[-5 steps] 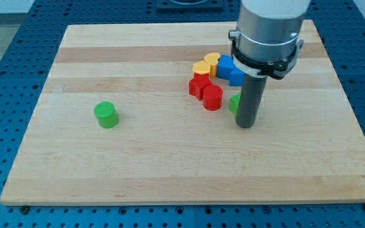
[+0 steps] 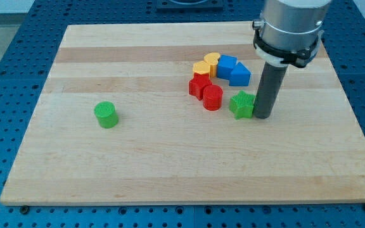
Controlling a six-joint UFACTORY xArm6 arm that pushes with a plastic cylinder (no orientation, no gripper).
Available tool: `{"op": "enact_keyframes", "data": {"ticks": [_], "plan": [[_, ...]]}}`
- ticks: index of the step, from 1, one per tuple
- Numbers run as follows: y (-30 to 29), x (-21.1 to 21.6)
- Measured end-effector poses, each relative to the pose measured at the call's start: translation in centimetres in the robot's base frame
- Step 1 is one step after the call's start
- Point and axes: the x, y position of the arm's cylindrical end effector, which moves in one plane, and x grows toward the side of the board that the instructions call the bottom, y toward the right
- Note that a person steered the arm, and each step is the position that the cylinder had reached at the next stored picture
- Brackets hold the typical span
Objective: Push the green star into the red circle
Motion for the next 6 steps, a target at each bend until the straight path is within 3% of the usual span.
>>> {"op": "enact_keyframes", "data": {"ticks": [6], "plan": [[-1.63, 0.39]]}}
